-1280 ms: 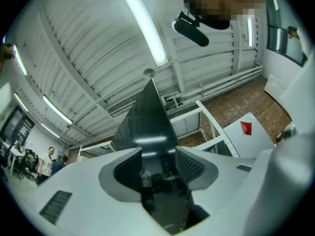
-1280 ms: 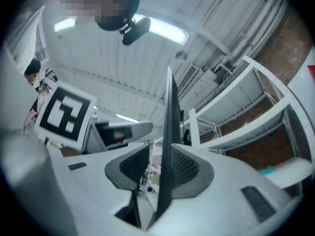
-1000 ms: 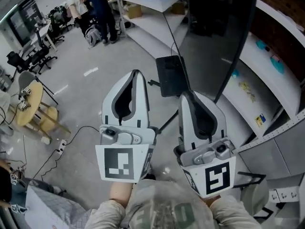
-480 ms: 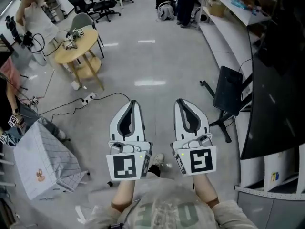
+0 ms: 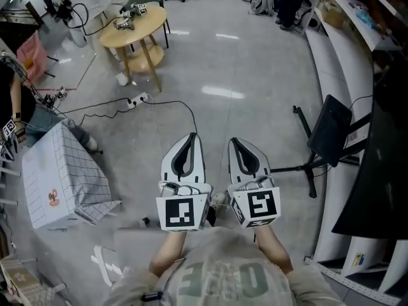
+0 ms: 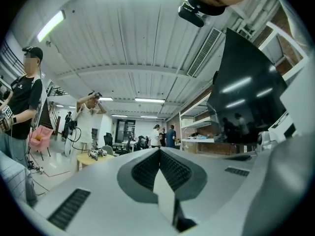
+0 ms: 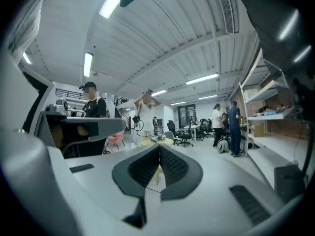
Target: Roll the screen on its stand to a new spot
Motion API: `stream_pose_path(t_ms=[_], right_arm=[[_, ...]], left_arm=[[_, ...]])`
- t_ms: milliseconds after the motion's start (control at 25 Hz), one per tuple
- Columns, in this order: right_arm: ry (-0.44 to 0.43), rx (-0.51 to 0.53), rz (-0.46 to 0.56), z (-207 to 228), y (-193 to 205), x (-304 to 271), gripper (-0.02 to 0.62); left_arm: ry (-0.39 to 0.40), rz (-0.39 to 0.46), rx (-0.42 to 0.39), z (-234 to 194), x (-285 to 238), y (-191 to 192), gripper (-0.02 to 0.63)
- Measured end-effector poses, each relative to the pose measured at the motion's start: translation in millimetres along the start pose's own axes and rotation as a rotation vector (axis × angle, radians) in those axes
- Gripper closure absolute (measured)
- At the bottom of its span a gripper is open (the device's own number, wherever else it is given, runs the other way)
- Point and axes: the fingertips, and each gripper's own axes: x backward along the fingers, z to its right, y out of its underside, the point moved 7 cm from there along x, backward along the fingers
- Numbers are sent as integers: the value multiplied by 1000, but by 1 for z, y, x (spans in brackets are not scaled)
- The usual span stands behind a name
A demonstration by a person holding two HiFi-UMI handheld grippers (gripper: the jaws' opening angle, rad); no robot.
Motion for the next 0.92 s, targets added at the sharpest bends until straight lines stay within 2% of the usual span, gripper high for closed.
stream_pose_path(t_ms=[280,520,920], right_arm=[[-33,-13,-5,1,1,-14,575],[-14,-10,-9,10,4,-8,575],[-16,30,-4,-1,-1,-11,575]], left_arm=[[-30,-16,-1,-6,-8,2,591],[-17,-22,-2,4,-13,4,591],[-14,-18,2,-6,-8,2,591]])
